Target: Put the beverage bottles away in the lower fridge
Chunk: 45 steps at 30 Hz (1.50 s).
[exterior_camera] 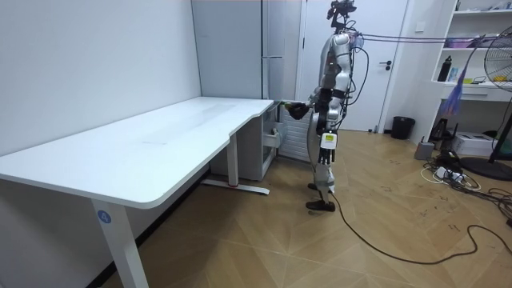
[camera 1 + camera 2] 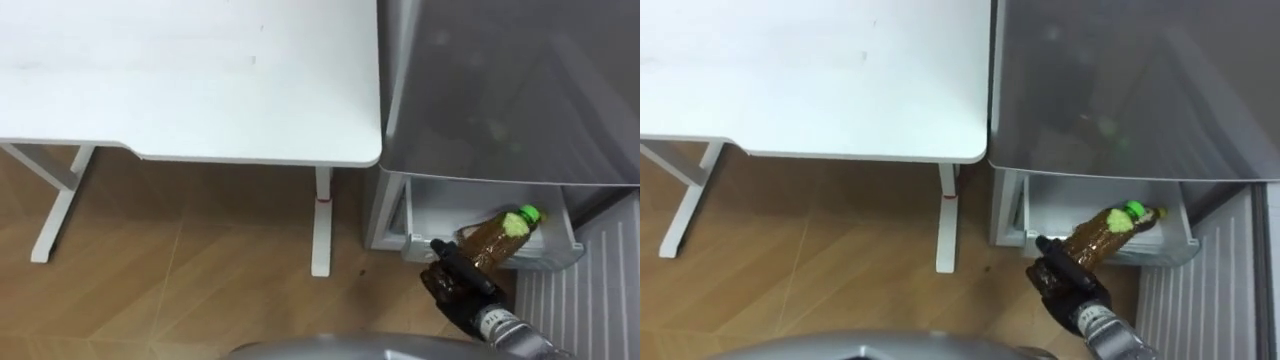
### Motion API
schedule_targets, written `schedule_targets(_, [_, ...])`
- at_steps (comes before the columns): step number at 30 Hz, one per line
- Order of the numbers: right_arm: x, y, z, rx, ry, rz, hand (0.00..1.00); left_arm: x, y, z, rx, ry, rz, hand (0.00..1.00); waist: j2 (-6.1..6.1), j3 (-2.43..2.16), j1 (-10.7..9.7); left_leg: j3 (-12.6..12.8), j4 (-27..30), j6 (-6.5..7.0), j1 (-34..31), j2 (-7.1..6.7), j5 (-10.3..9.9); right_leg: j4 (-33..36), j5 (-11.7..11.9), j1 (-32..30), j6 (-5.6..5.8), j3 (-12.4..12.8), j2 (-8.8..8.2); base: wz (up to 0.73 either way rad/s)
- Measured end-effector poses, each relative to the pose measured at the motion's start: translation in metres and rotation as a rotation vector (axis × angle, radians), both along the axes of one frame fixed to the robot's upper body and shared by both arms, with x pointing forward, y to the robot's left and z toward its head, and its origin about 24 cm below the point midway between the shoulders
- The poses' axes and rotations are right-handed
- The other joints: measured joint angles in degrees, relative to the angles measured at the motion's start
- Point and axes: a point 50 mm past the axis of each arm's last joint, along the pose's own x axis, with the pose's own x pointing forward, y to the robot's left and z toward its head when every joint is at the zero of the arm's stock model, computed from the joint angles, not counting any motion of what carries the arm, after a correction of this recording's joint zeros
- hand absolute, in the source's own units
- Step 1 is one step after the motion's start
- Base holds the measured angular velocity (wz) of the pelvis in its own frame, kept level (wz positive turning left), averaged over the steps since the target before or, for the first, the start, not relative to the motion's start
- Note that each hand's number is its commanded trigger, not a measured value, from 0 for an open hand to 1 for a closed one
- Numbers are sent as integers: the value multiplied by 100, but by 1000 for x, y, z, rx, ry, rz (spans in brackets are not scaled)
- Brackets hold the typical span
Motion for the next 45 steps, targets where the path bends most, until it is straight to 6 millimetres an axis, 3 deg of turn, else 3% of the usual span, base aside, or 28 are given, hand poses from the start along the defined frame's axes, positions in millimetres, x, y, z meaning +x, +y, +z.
schedule_targets(3, [1, -5, 1, 8, 6, -82, 100, -5, -2, 0, -8, 7, 8, 0, 48, -5, 2, 9, -8, 0, 4, -1, 0, 1, -10, -18, 1, 3, -3, -2])
schedule_targets(11, [9, -14, 0, 60, 10, -271, 100, -3, -4, 0, -30, -1, 3, 0, 33, -4, -9, -31, 31, 0, -180, -8, 3, 7, -37, -154, 0, -37, -12, 3])
schedule_targets(15, [29, -16, 4, 59, -15, -279, 100, 12, -2, 0, -46, -40, -12, 0, 39, -2, -15, -32, 121, 3, -500, -7, 8, 126, -31, -471, -8, -23, -25, 0])
schedule_targets(17, [43, -19, 8, 59, -33, -294, 100, 20, 0, 0, -40, -58, -29, 0, 44, 28, -16, -43, 191, 5, -681, -8, 11, 205, -29, -626, -12, -38, -36, 0])
schedule_targets(22, [96, -27, 27, 81, -116, -343, 100, 42, 10, 2, -19, -103, -45, 0, 72, 51, -24, -72, 295, 9, -1167, -3, 62, 302, 26, -1119, -52, -86, -46, 2])
schedule_targets(24, [106, -28, 30, 95, -125, -365, 100, 48, 14, 3, -14, -115, -58, 0, 52, 63, 8, -96, 294, 6, -1280, -2, 90, 305, 38, -1219, -62, -112, -46, 9])
schedule_targets(35, [130, -32, 37, 132, -107, -449, 100, 69, 17, 4, -5, -144, -70, 0, 2, 97, 88, -203, 245, -20, -1989, -17, 258, 387, 96, -1965, -116, -236, -72, 5])
schedule_targets(45, [151, -47, 56, 161, -137, -505, 100, 87, 19, 7, -5, -194, -43, 0, -121, 170, 179, -194, 146, -15, -2457, -56, 393, 541, 104, -2554, -127, -236, -128, 0])
